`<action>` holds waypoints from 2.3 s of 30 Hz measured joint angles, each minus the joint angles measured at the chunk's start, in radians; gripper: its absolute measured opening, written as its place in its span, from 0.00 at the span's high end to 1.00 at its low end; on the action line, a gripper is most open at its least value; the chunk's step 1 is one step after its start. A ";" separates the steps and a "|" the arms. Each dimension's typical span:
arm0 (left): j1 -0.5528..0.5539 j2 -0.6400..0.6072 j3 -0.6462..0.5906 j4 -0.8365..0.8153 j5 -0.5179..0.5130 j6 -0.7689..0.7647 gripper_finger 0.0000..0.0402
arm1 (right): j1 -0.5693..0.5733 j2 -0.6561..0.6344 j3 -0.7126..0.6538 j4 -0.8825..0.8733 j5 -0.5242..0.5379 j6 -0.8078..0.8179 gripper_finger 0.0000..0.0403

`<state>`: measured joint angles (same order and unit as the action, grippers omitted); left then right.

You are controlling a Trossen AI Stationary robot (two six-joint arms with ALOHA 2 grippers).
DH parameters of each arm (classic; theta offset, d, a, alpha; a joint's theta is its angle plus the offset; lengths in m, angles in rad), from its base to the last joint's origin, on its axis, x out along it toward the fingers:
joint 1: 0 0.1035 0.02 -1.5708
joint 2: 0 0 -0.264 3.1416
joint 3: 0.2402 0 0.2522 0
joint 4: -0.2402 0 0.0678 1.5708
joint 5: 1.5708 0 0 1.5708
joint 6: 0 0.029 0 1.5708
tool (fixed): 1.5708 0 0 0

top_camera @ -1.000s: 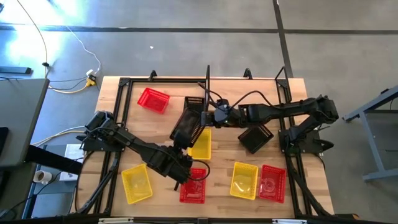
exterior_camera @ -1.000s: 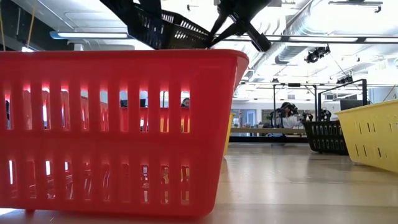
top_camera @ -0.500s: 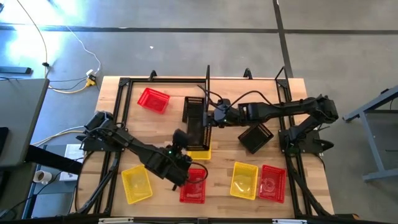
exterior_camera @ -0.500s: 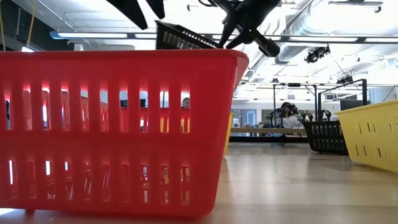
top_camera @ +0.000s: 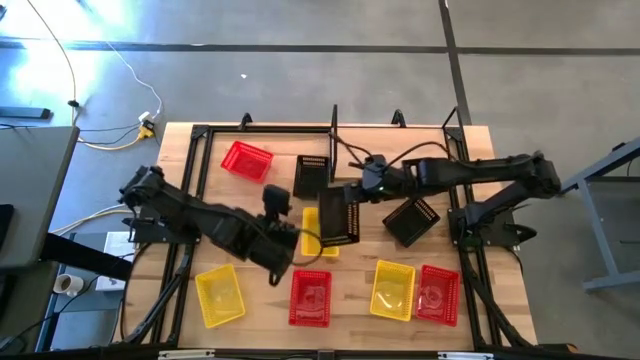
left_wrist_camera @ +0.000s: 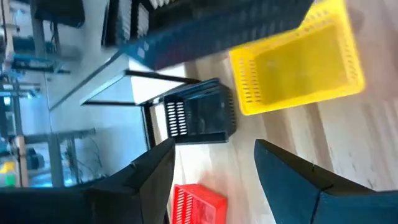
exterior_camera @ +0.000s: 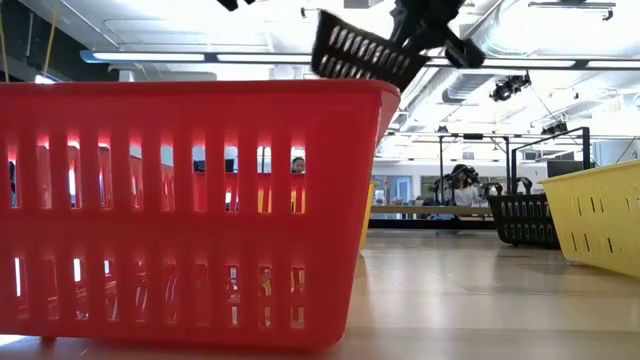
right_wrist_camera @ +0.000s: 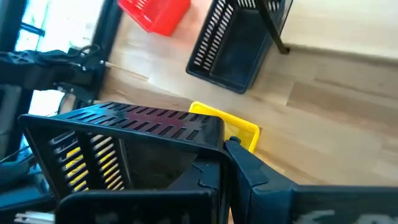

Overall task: Stack baskets on shelf by color
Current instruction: Put the bottom left black basket on the shelf

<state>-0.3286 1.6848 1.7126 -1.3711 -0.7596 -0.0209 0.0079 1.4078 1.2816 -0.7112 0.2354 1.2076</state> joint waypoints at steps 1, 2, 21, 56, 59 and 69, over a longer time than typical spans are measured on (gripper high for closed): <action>0.012 -0.010 0.000 0.000 0.001 -0.005 0.48 | -0.008 -0.016 0.000 -0.005 0.005 -0.012 1.00; 0.025 -0.020 0.000 0.000 0.004 -0.012 0.48 | -0.019 -0.031 0.000 -0.008 0.019 -0.020 1.00; 0.300 -0.091 0.000 0.001 0.055 -0.029 0.48 | -0.453 -0.173 0.030 0.013 -0.056 -0.414 1.00; 0.581 -0.091 0.000 0.002 0.300 0.130 0.48 | -0.775 0.398 0.363 -0.331 -0.405 -0.461 1.00; 0.588 -0.091 0.000 0.012 0.300 0.130 0.48 | -0.775 0.423 0.363 -0.330 -0.398 -0.448 1.00; 0.590 -0.090 0.000 0.039 0.303 0.130 0.48 | -0.781 0.493 0.363 -0.327 -0.356 -0.448 1.00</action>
<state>0.2619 1.5944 1.7126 -1.3323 -0.4568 0.1089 -0.7727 1.9007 1.6444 -1.0386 -0.1209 0.7597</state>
